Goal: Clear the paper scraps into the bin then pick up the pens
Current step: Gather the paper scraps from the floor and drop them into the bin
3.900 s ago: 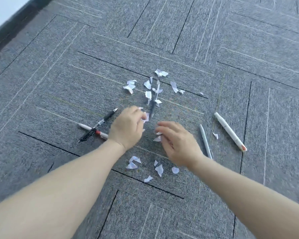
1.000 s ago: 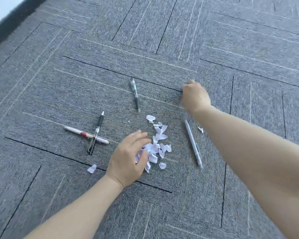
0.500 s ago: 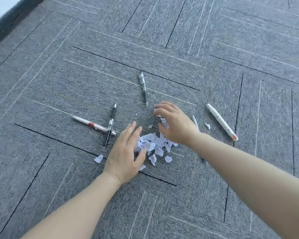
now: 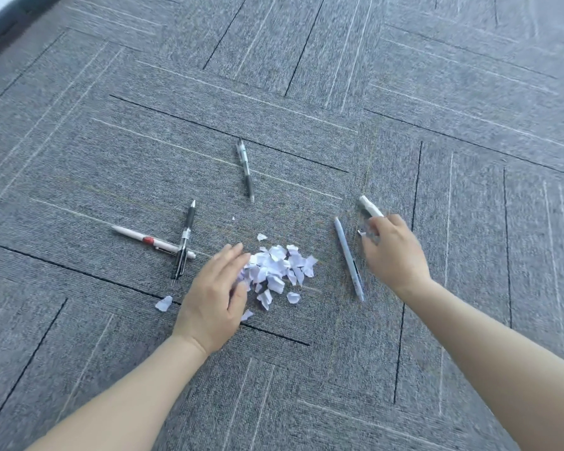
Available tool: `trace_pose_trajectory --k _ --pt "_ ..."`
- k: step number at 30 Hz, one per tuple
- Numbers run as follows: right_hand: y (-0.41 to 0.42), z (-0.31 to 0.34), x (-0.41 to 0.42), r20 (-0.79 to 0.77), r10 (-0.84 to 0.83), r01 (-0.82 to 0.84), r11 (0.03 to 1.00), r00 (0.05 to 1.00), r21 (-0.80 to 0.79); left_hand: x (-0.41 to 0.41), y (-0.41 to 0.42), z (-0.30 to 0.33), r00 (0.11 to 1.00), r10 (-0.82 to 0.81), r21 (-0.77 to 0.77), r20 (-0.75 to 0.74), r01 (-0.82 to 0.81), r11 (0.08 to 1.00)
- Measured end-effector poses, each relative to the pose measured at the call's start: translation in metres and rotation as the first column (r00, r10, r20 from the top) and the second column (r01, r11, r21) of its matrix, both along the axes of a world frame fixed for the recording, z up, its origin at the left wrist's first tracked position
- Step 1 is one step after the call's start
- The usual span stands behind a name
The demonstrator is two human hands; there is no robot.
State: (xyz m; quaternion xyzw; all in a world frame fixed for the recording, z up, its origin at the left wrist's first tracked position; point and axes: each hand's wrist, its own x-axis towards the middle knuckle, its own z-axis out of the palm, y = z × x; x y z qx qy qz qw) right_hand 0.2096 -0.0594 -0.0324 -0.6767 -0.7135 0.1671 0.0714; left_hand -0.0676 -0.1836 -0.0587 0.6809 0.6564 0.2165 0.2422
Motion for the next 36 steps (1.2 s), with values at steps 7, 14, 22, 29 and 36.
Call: trace_pose_trajectory --k 7,14,22,29,36 --pt "0.01 -0.001 -0.005 0.006 -0.004 0.004 0.999 1.0 -0.047 -0.001 -0.022 0.002 0.98 0.153 0.043 -0.13 -0.149 0.988" --pt "0.009 -0.003 -0.014 -0.031 -0.021 0.021 0.999 0.999 -0.027 -0.011 -0.039 0.006 0.892 0.353 -0.008 -0.284 -0.37 0.929" --pt "0.015 -0.003 -0.012 0.017 0.117 -0.113 0.984 0.993 -0.134 -0.014 -0.037 0.007 0.861 0.459 -0.084 -0.219 -0.486 0.87" --pt "-0.006 0.026 -0.046 -0.151 0.303 -0.32 0.942 0.941 -0.102 -0.004 -0.034 0.017 0.939 0.343 -0.054 0.014 -0.342 0.938" --pt "-0.002 0.025 -0.103 -0.162 0.54 -0.561 0.818 0.826 -0.129 0.019 -0.003 0.019 0.972 0.225 0.11 0.062 -0.231 0.967"
